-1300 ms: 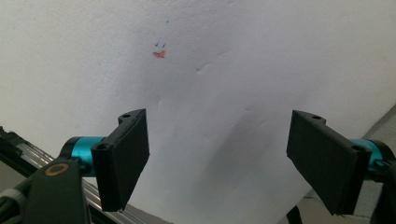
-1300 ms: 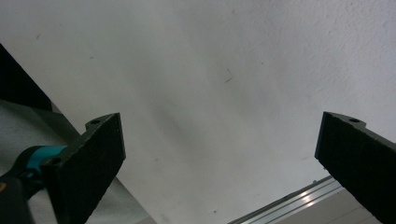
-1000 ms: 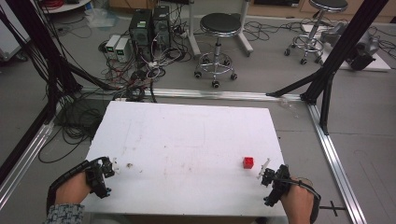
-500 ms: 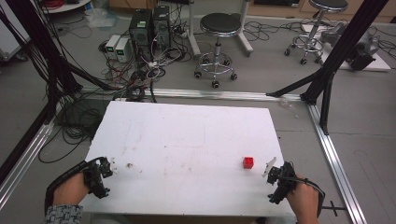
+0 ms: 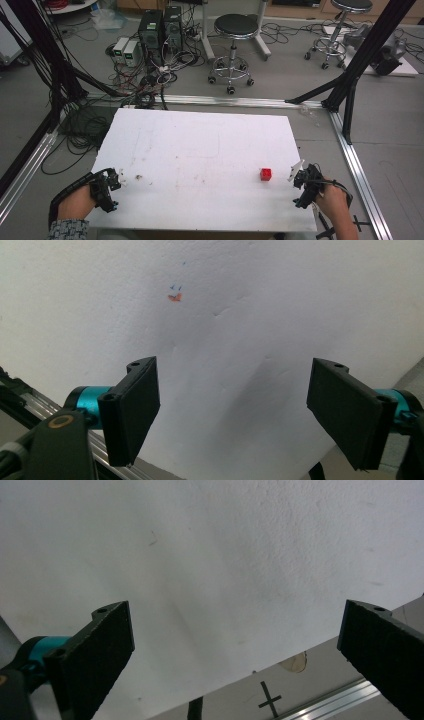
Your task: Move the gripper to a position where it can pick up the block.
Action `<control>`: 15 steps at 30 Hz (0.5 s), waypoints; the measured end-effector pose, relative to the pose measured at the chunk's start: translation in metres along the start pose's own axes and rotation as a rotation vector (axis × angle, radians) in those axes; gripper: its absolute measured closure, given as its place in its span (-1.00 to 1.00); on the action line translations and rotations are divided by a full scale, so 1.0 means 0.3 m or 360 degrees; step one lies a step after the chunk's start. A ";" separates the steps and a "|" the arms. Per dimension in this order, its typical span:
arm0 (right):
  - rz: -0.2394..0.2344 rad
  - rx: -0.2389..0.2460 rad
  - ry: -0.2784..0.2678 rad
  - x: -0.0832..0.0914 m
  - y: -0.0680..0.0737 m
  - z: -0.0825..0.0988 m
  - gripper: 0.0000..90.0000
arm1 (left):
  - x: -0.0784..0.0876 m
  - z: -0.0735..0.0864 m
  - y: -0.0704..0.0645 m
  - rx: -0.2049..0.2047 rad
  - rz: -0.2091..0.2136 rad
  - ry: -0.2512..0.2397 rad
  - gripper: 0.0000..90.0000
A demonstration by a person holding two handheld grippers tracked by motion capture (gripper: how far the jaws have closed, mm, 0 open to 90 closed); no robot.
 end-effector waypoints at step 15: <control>-0.0105 0.0248 -0.0025 0.065 -0.112 -0.040 -0.98 | 0.001 -0.006 0.008 0.0020 -0.0038 -0.0010 -0.52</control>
Point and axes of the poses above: each handheld gripper's, and its own axes: x roughly backward along the jaws, z roughly out of its underside, y roughly to its left, the point moved 9 cm from there along -x, roughly forward along the jaws, and after that the axes turned 4 degrees about -y, right-handed, at the moved point
